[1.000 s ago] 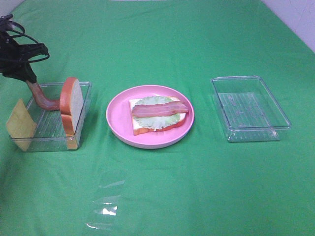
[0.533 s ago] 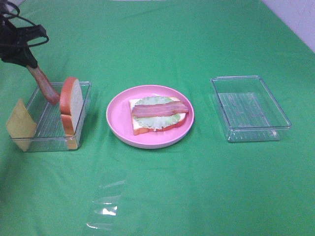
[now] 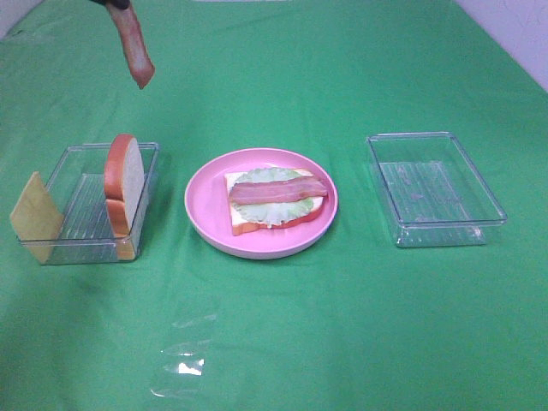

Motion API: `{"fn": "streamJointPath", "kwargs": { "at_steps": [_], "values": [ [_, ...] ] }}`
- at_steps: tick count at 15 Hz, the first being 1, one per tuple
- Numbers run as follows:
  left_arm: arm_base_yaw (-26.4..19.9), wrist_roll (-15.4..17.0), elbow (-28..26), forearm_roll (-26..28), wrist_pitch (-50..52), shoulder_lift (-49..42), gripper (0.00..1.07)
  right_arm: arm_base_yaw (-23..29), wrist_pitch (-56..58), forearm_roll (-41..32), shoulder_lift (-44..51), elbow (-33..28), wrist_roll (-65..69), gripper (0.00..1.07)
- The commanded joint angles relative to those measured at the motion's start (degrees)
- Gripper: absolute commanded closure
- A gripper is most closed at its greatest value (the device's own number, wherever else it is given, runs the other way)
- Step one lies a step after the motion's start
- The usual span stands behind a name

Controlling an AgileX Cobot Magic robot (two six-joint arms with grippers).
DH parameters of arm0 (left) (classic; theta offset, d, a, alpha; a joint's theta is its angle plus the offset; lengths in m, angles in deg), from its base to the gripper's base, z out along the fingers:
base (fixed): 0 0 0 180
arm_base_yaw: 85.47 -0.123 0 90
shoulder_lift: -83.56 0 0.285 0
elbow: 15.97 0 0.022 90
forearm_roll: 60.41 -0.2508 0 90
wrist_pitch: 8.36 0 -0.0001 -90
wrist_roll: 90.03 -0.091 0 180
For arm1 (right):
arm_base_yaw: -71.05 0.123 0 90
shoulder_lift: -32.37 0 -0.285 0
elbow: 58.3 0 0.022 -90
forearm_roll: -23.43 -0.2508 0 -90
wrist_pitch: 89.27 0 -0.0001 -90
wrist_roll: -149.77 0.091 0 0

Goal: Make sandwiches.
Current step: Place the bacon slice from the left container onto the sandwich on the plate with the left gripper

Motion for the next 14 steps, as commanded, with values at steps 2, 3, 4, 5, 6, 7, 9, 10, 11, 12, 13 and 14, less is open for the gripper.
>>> {"fn": "streamJointPath", "kwargs": {
  "at_steps": [2,3,4,5,6,7,9,10,11,12,13,14],
  "values": [
    [5.79,0.63,-1.09,3.9,1.26,-0.11,1.07,-0.4,-0.29,-0.17,1.66,-0.11,-0.46,0.09],
    [7.91,0.63,-1.09,5.1,1.66,0.4,1.07,-0.4,-0.29,-0.17,1.66,-0.11,-0.46,0.09],
    [9.85,0.63,-1.09,6.13,1.72,1.38,1.07,-0.4,-0.29,-0.17,1.66,-0.11,-0.46,0.09],
    [11.4,0.63,-1.09,7.33,1.55,2.58,1.07,-0.4,-0.29,-0.17,1.66,-0.11,-0.46,0.09],
    [12.83,0.63,-1.09,9.05,1.43,3.78,1.07,-0.4,-0.29,-0.17,1.66,-0.11,-0.46,0.09],
    [14.15,-0.92,-1.09,10.94,1.43,5.1,1.07,-0.4,-0.29,-0.17,1.66,-0.11,-0.46,0.09],
    [16.67,-5.21,-1.09,18.22,1.43,9.17,1.07,-0.4,-0.29,-0.17,1.66,-0.11,-0.46,0.09],
    [17.02,-7.16,-1.09,21.37,0.97,10.89,1.07,-0.4,-0.29,-0.17,1.66,-0.11,-0.46,0.09],
    [17.02,-8.88,-1.09,24.29,0.46,12.38,1.07,-0.4,-0.29,-0.17,1.66,-0.11,-0.46,0.09],
    [17.02,-11.06,-1.09,26.99,-0.17,14.15,1.07,-0.4,-0.29,-0.17,1.66,-0.11,-0.46,0.09],
    [16.79,-11.34,-1.09,26.93,-0.11,15.36,1.07,-0.4,-0.29,-0.17,1.66,-0.11,-0.46,0.09],
    [16.56,-11.29,-1.09,26.53,-0.11,16.1,1.07,-0.4,-0.29,-0.17,1.66,-0.11,-0.46,0.09]
  ]
}}
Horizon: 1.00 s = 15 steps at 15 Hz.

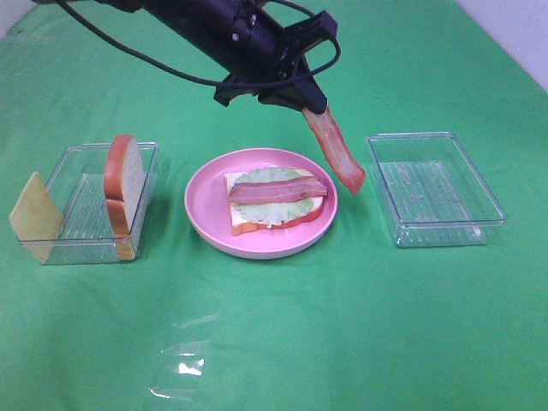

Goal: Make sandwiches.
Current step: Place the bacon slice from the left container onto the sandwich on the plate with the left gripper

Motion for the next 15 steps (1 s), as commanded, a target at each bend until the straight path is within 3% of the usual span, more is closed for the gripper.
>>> {"fn": "streamJointPath", "kwargs": {
  "at_steps": [1,2,6,10,12,14,15],
  "values": [
    [-0.34,-0.92,-0.23,-0.34,-0.11,2.46,1.07,-0.4,-0.29,-0.17,1.66,-0.11,-0.46,0.09],
    [-0.97,0.11,-0.23,-6.07,0.23,4.64,1.07,-0.4,-0.29,-0.17,1.66,-0.11,-0.46,0.09],
    [-1.6,6.47,-0.23,-19.31,-0.11,6.42,1.07,-0.4,-0.29,-0.17,1.66,-0.11,-0.46,0.09],
    [-1.38,6.88,-0.23,-23.78,0.23,6.42,1.03,-0.4,-0.29,-0.17,1.66,-0.11,-0.46,0.09],
    [-1.38,8.94,-0.23,-26.81,0.4,6.02,0.34,-0.4,-0.29,-0.17,1.66,-0.11,-0.46,0.09],
    [-1.38,9.05,-0.34,-26.87,0.8,4.93,0.06,-0.4,-0.29,-0.17,1.66,-0.11,-0.46,0.09],
    [-1.38,9.05,-0.52,-26.93,1.03,4.01,0.06,-0.4,-0.29,-0.17,1.66,-0.11,-0.46,0.09]
  ]
}}
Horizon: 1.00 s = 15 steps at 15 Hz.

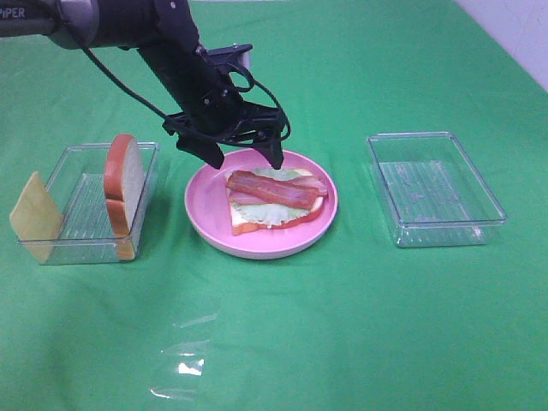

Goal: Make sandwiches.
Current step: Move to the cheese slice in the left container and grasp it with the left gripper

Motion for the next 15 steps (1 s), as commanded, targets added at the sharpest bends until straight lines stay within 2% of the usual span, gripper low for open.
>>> {"fn": "streamJointPath", "kwargs": {
  "at_steps": [1,3,5,7,10,11,12,15],
  "values": [
    [0.11,0.46,-1.49,-0.46,0.17,-2.41,0.06,-0.4,-0.29,-0.17,1.66,-0.11,-0.46,0.09],
    [0.11,1.38,-6.47,-3.27,-5.67,-3.55,0.06,-0.4,-0.29,-0.17,1.66,-0.11,-0.46,0.09],
    [0.11,2.64,-11.52,-8.71,-14.09,-4.7,0.06,-0.4,-0.29,-0.17,1.66,-0.11,-0.4,0.09],
    [-0.06,3.32,-14.09,-13.35,-19.71,-6.82,0.06,-0.4,-0.29,-0.17,1.66,-0.11,-0.4,0.09],
    [-1.66,5.27,-14.09,-18.16,-24.29,-11.17,0.06,-0.4,-0.29,-0.17,1.6,-0.11,-0.46,0.09],
    [-3.95,6.99,-12.61,-18.28,-25.38,-15.53,0.06,-0.4,-0.29,-0.17,1.6,-0.11,-0.46,0.09],
    [-4.47,6.99,-11.46,-18.28,-25.38,-17.02,0.06,-0.4,-0.29,-0.17,1.6,-0.11,-0.46,0.09],
    [-9.45,6.93,-2.64,-18.39,-25.38,-24.92,0.06,-0.4,-0.29,-0.17,1.6,-0.11,-0.46,0.09]
  ]
}}
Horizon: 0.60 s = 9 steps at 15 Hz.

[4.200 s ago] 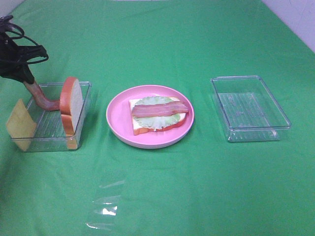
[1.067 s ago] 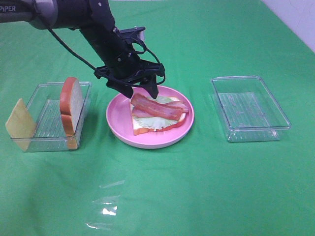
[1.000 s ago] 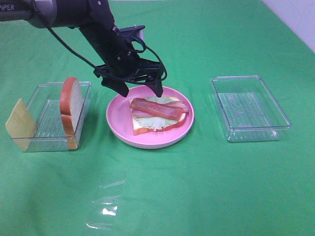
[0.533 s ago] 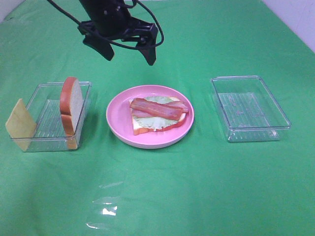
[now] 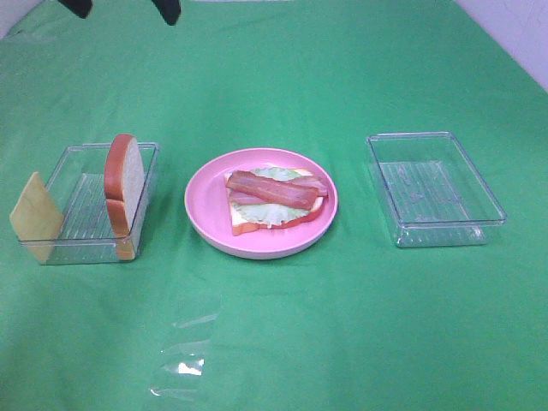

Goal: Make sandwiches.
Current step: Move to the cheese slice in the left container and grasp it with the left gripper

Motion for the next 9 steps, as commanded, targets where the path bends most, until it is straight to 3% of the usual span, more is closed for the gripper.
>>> {"fn": "streamJointPath", "kwargs": {
  "at_steps": [1,3,4,9],
  "values": [
    [-3.9,0.57,7.91,-0.34,-6.25,-5.5,0.06,-0.4,-0.29,-0.17,1.6,-0.11,-0.46,0.09],
    [-6.53,0.57,13.64,-0.29,-6.25,-8.25,0.06,-0.4,-0.29,-0.17,1.6,-0.11,-0.46,0.09],
    [-9.22,0.57,19.77,-0.29,-5.96,-9.63,0.06,-0.4,-0.29,-0.17,1.6,-0.11,-0.46,0.09],
    [-13.46,1.43,32.37,-0.29,2.52,-9.63,0.07,-0.4,-0.29,-0.17,1.6,-0.11,-0.46,0.09]
  ]
}}
